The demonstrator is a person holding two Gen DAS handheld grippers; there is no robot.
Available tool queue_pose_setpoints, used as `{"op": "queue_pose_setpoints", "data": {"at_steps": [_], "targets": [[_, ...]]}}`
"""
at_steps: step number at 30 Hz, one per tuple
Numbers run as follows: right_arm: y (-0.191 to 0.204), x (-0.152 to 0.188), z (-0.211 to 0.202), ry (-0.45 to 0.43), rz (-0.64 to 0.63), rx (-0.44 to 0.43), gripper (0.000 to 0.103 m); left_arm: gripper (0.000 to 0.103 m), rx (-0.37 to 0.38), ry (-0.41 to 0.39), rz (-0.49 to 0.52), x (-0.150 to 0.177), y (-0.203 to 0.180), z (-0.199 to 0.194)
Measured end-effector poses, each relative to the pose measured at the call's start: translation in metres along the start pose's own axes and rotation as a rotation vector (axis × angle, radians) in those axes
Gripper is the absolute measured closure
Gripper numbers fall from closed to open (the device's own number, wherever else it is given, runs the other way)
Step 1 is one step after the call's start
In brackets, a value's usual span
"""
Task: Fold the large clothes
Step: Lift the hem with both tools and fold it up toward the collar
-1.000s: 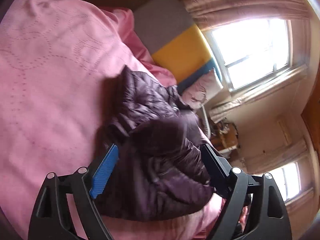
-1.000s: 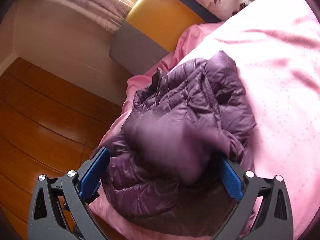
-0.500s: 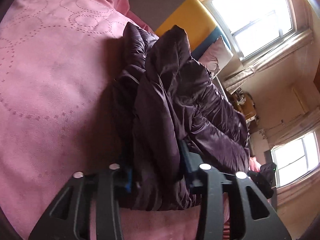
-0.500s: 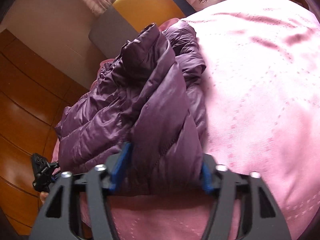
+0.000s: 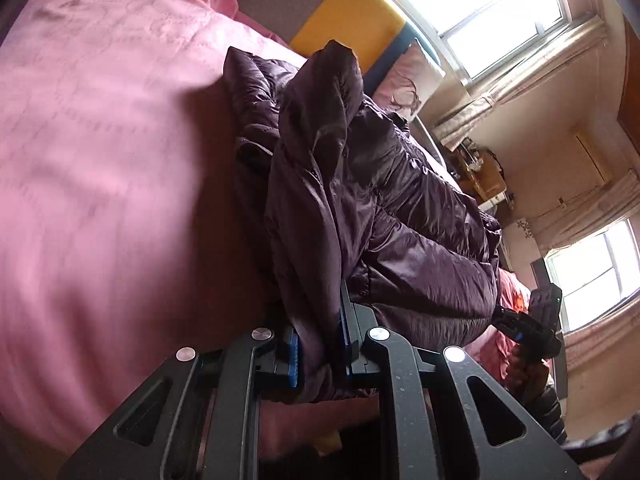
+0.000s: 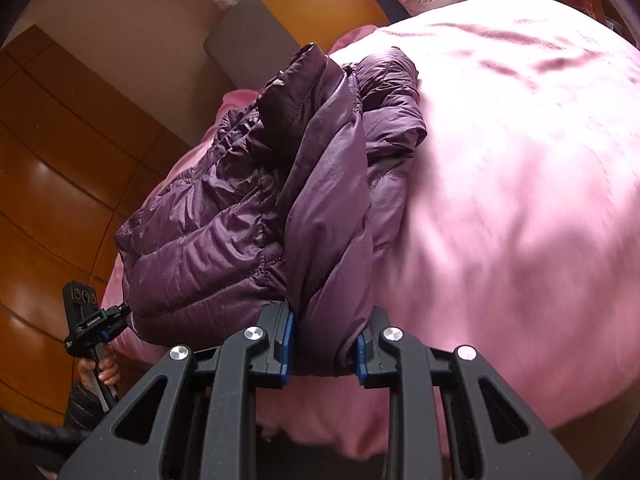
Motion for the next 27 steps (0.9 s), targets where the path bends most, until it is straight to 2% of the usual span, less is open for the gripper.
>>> {"op": "queue_pose_setpoints", "data": {"at_steps": [3,5,7,8,9,11,12,17,18,19,20,21,22,23,24,27], "targets": [[0.004,0.018,-0.002,0.047,-0.037,0.045,0.081,0.089,-0.016,0.018,-0.003,0.028,-0.002,-0.008],[0.008,0.023,-0.006,0.060,-0.072,0.090,0.075,0.089,-0.028,0.035,-0.023,0.039,-0.001,-0.010],[0.014,0.016,-0.014,0.023,-0.109,0.140,0.056,0.080,-0.125,0.028,0.001,0.044,-0.003,-0.015],[0.018,0.008,-0.020,-0.016,-0.125,0.159,0.050,0.069,-0.162,0.016,0.025,0.043,-0.006,-0.018],[0.020,-0.001,-0.023,-0.048,-0.136,0.177,0.041,0.050,-0.190,-0.015,0.048,0.039,-0.010,-0.023],[0.025,-0.016,-0.026,-0.101,-0.162,0.218,0.033,0.034,-0.221,-0.088,0.067,0.031,-0.014,-0.034],[0.028,-0.023,-0.027,-0.127,-0.179,0.238,0.029,0.034,-0.221,-0.114,0.075,0.022,-0.016,-0.037],[0.041,-0.049,-0.008,-0.146,-0.265,0.310,0.031,0.034,-0.231,-0.151,0.115,-0.011,-0.019,-0.028],[0.043,-0.051,-0.002,-0.137,-0.279,0.315,0.037,0.034,-0.237,-0.157,0.123,-0.019,-0.021,-0.024],[0.046,-0.054,0.006,-0.120,-0.298,0.321,0.049,0.035,-0.232,-0.162,0.131,-0.027,-0.023,-0.021],[0.050,-0.055,0.011,-0.102,-0.321,0.328,0.055,0.043,-0.226,-0.162,0.142,-0.026,-0.024,-0.018],[0.051,-0.056,0.015,-0.096,-0.336,0.336,0.065,0.066,-0.225,-0.149,0.161,-0.023,-0.027,-0.016],[0.053,-0.054,0.016,-0.087,-0.351,0.345,0.078,0.076,-0.229,-0.133,0.178,-0.025,-0.028,-0.014],[0.054,-0.052,0.017,-0.084,-0.357,0.351,0.083,0.089,-0.242,-0.133,0.197,-0.026,-0.030,-0.015],[0.056,-0.051,0.015,-0.088,-0.360,0.355,0.088,0.096,-0.248,-0.140,0.208,-0.026,-0.031,-0.017],[0.068,-0.051,-0.006,-0.125,-0.371,0.348,0.093,0.099,-0.261,-0.168,0.219,-0.024,-0.039,-0.027]]}}
Point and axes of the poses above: each gripper's, at about its wrist camera, not at the fingertips, and z roughly the way its jaws point, y to its left, x to its underside, the point moved 4 cm from there along z, roughly the way its jaws point, and after that the axes turned 8 degrees about y, right-handed, at the moved point
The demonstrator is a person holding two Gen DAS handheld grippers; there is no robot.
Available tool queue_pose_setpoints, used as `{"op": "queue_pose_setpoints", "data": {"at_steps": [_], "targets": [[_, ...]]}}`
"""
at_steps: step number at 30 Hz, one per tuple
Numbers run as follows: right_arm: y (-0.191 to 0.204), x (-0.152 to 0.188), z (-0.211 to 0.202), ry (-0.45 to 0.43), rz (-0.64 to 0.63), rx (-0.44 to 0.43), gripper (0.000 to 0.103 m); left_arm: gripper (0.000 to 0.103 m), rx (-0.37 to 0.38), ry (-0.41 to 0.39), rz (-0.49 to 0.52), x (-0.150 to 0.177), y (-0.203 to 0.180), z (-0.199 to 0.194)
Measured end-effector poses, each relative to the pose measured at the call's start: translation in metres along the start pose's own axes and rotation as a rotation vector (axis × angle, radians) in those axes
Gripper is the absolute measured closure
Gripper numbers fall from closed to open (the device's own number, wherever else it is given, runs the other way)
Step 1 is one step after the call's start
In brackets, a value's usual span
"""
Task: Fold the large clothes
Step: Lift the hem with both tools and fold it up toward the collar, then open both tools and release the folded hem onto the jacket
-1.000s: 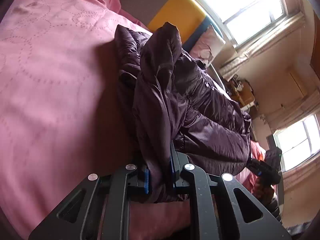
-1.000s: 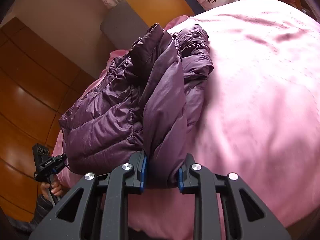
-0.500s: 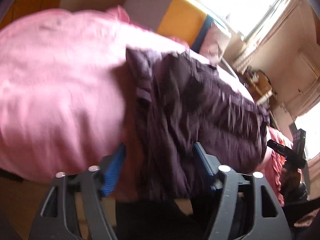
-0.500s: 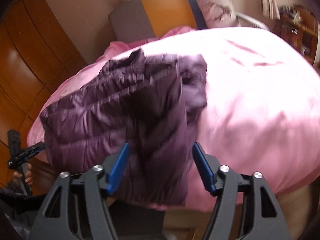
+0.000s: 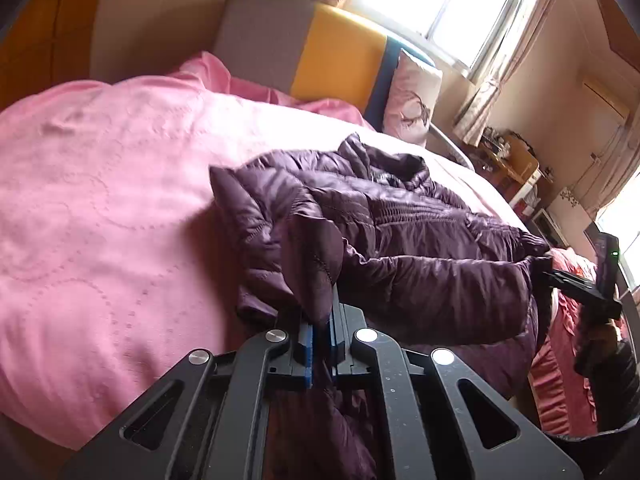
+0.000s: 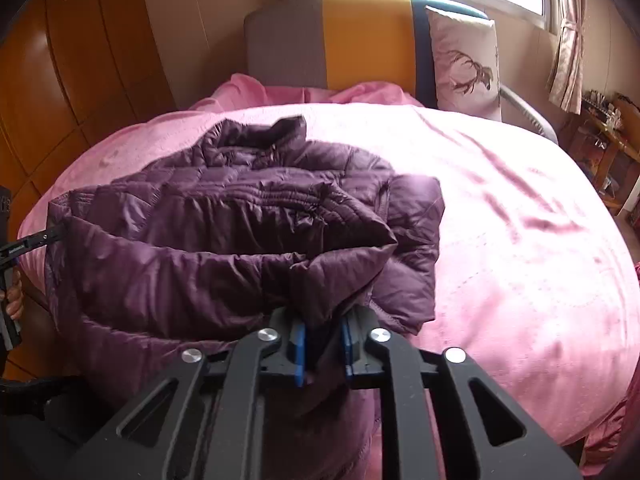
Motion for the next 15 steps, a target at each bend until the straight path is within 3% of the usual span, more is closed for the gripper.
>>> {"op": "queue_pose_setpoints", "data": {"at_steps": [6,15], "targets": [[-0.006,-0.037,-0.032,-0.103,0.075,-0.054,0.093,0.099,-0.020,-0.086,0.008,-0.026,-0.003,-0.026],[-0.023,-0.112,0.016,-0.158,0.191,0.026,0.094,0.101,-0.095,-0.157,0.003,-0.113,0.006,0.012]]}}
Point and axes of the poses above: each gripper's, at about its wrist camera, not at the fingertips, and z roughly the way its jaws point, y to its left, x to its underside, the point moved 4 cm from there along z, roughly the way its jaws point, and after that the axes turned 8 degrees about y, right-handed, at the moved point
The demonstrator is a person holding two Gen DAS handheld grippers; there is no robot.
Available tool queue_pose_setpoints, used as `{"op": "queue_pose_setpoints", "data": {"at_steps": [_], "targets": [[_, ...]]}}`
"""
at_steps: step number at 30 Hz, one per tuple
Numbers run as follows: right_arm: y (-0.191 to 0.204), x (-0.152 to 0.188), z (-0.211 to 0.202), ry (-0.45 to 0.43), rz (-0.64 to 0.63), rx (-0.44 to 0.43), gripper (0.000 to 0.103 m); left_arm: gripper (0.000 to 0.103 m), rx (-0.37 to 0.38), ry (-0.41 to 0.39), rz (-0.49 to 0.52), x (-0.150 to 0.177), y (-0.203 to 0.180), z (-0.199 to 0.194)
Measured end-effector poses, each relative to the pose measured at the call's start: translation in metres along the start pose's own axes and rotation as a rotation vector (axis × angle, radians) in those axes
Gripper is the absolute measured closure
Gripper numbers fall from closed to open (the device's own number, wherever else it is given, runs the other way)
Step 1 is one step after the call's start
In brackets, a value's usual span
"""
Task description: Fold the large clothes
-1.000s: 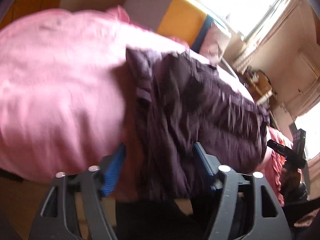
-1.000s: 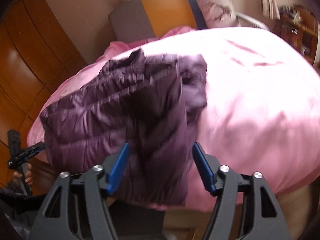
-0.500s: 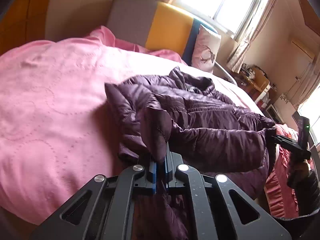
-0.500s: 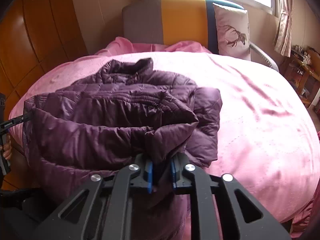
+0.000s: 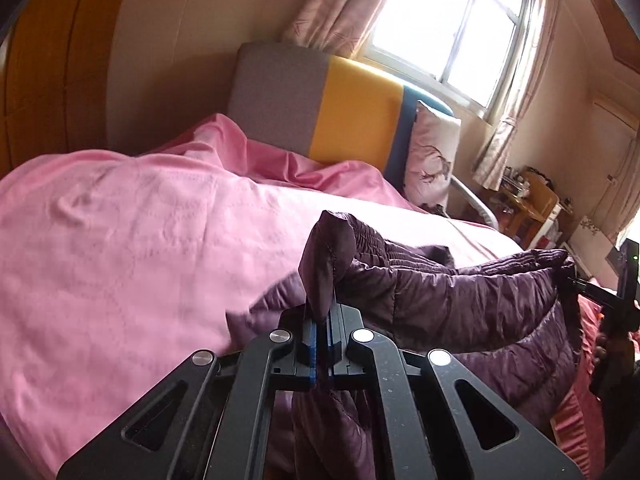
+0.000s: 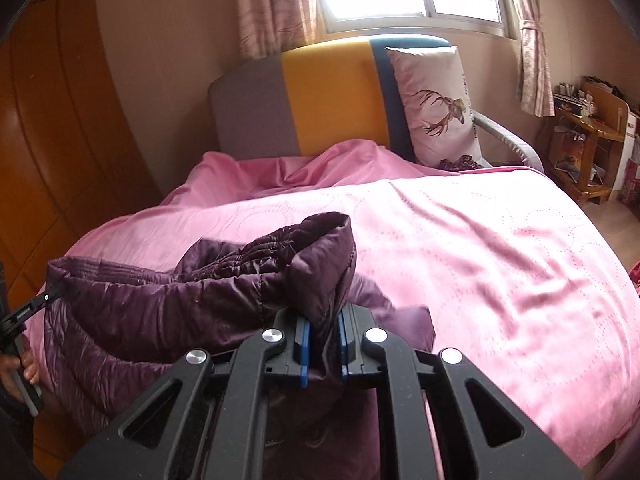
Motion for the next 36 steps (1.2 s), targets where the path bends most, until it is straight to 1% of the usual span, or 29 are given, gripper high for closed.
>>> {"op": "queue_pose_setpoints", "data": {"at_steps": [3,7,10,12,15,19,23,26,27,28,29,30,31,33,35,36], "targets": [[-0.004,-0.014,0.029,0.018,0.016,0.053,0.094,0.101,-0.032,0.026,-0.007,-0.017,0.004,0.032],[-0.012,-0.016,0.074,0.061,0.022,0.133,0.093,0.101,-0.091,0.092,-0.034,-0.027,0.014,0.086],[-0.021,-0.007,0.106,0.108,0.041,0.164,0.092,0.101,-0.135,0.137,-0.053,-0.021,0.020,0.117],[-0.029,-0.001,0.125,0.145,0.070,0.163,0.087,0.101,-0.158,0.179,-0.065,-0.010,0.026,0.137],[-0.038,0.010,0.147,0.177,0.091,0.165,0.082,0.101,-0.158,0.209,-0.088,0.008,0.031,0.154],[-0.041,0.015,0.165,0.203,0.078,0.196,0.081,0.100,-0.158,0.205,-0.107,0.014,0.033,0.158],[-0.041,0.017,0.165,0.208,0.073,0.214,0.081,0.099,-0.168,0.209,-0.116,0.017,0.033,0.158],[-0.043,0.016,0.159,0.208,0.084,0.229,0.070,0.096,-0.184,0.229,-0.120,0.012,0.034,0.155],[-0.044,0.016,0.157,0.211,0.093,0.235,0.062,0.089,-0.200,0.233,-0.131,0.010,0.035,0.149],[-0.047,0.015,0.152,0.206,0.105,0.240,0.054,0.085,-0.220,0.229,-0.141,0.008,0.035,0.143],[-0.049,0.013,0.147,0.196,0.113,0.238,0.052,0.075,-0.240,0.219,-0.149,0.006,0.037,0.137],[-0.049,0.011,0.137,0.172,0.118,0.237,0.049,0.068,-0.263,0.190,-0.161,0.004,0.038,0.124],[-0.047,0.008,0.127,0.150,0.118,0.247,0.047,0.066,-0.271,0.159,-0.166,0.003,0.036,0.112],[-0.038,0.004,0.103,0.092,0.104,0.256,0.046,0.055,-0.281,0.074,-0.147,-0.001,0.022,0.083],[-0.019,0.004,0.082,0.048,0.087,0.221,0.043,0.051,-0.253,0.026,-0.132,-0.003,0.006,0.066],[-0.005,0.006,0.072,0.027,0.071,0.194,0.041,0.051,-0.224,0.002,-0.122,-0.002,-0.010,0.057]]}}
Point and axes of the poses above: each gripper's, at about its wrist camera, not at the fingertips, and z roughly the way its jaws point, y to its left, x to its underside, the point moved 4 cm from there along z, roughly the way its jaws point, and after that the axes turned 8 degrees about y, right-handed, at the moved point
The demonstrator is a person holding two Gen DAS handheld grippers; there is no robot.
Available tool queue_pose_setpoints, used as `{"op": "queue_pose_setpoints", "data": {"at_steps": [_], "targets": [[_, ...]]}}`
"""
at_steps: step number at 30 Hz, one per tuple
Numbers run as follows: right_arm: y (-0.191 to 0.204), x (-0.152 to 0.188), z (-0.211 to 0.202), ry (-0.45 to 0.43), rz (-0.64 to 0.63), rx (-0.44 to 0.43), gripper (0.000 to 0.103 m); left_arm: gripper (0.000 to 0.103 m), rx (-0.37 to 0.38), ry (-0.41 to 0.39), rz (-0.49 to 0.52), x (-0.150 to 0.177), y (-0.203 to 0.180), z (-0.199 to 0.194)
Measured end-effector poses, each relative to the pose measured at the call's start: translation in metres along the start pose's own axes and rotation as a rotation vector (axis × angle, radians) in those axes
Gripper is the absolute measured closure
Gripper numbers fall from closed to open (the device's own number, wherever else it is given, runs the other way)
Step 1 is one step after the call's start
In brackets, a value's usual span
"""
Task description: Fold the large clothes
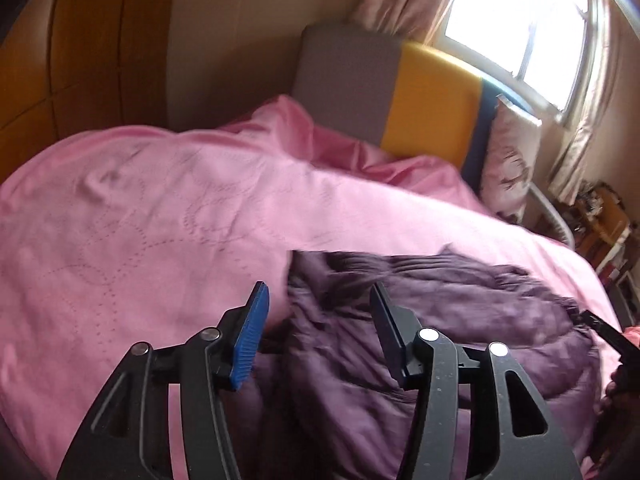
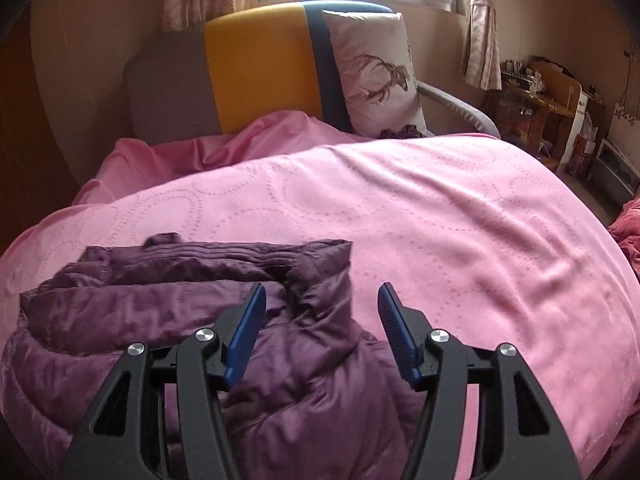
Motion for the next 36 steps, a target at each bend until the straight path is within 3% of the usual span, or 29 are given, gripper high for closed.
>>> {"op": "queue_pose_setpoints", "data": {"at_steps": [4,8,13,21,26,30,36], "targets": [[0.051,0.021,-0.018,-0.027,-0.075,-0.084,0.033,0.051,0.091,0.003,0.074,0.017,-0.058,-0.007],[0.076,0.043,0.003,0.000,-0.145,-0.030,0.033,0.051,0.126,0.065,0.126,0.040,-0.102,0.016],[0.073,0.053,0.025,0.015,-0.140,-0.026,0.032,0.051,0.091,0.120,0.133,0.064,-0.103,0.058],[0.069,0.059,0.046,0.055,-0.132,-0.031,0.032,0.051,0.087,0.133,0.117,0.072,-0.095,0.077],[0.062,0.052,0.028,0.068,-0.114,-0.082,0.030,0.051,0.045,0.122,0.113,0.067,-0.100,0.057],[0.039,0.056,-0.010,0.008,-0.069,-0.106,0.024,0.051,0.100,0.059,0.123,0.070,-0.114,0.024],[0.000,0.077,-0.031,0.012,-0.039,-0.063,0.023,0.051,0.128,0.084,0.200,0.088,-0.146,0.024]]}}
Point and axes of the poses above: each gripper's, at about its wrist camera, not at the fingertips, and z roughly the way its jaws point, y to its left, x to its underside, the point moved 4 cm from there along z, roughly the way its jaws point, and after that the axes turned 8 degrees about y, right-handed, at the moved point
